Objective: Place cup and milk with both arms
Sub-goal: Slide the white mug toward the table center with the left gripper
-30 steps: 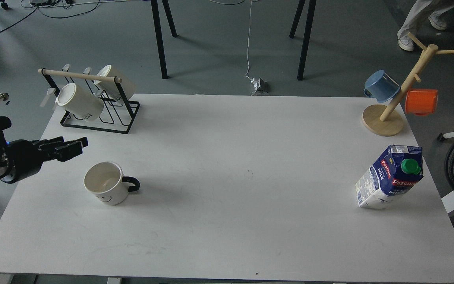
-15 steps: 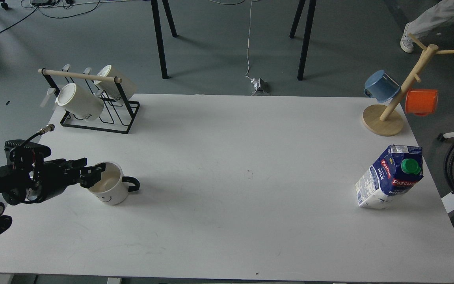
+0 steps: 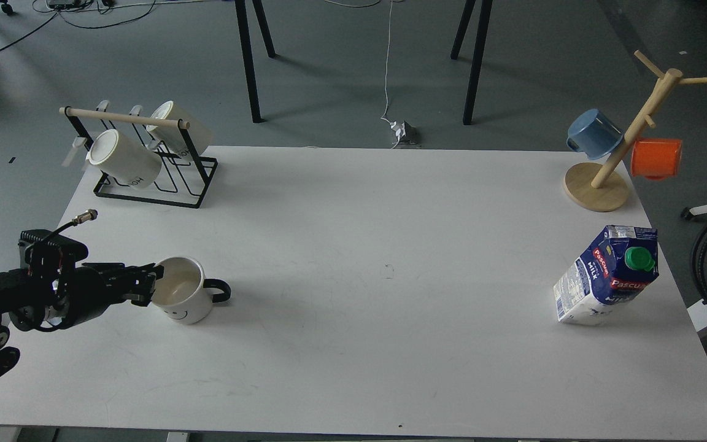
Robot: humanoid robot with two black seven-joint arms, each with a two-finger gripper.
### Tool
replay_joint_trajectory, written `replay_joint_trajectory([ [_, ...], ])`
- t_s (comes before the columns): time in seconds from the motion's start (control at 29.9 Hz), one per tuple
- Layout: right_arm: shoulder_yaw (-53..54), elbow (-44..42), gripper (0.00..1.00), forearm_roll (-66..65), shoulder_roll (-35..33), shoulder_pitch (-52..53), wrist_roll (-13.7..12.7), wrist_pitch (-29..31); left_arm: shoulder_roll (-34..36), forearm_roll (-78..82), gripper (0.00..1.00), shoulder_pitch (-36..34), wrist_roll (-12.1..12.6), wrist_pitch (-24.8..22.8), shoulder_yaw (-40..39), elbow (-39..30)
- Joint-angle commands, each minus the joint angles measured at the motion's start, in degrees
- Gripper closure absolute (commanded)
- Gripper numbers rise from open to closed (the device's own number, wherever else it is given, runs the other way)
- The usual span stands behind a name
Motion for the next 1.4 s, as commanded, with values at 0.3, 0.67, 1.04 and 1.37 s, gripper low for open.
replay_joint_trajectory([
  [0.3, 2.51, 0.89, 0.01, 0.02, -0.35, -2.29, -0.04, 0.00, 0.65, 3.28, 0.97, -1.57, -4.38, -0.20, -0.68, -1.29],
  [0.67, 4.79, 5.20, 0.01, -0.07, -1.31, -7.66, -0.04, 0.00, -7.42, 3.37, 0.97, -17.47, -1.59, -13.45, -0.07, -6.39],
  [1.04, 5.14, 6.78, 0.01, -0.07, -3.34, -9.86, -0.04, 0.00, -31.06, 14.72, 0.95, -21.62, 9.23, -20.49, 1.51, -3.41],
  [1.37, 6.38, 7.49, 0.01, -0.07, -3.34, -11.00, -0.12, 0.00, -37.41, 14.72, 0.91, -20.82, 9.67, -20.81, 6.00, 1.87],
])
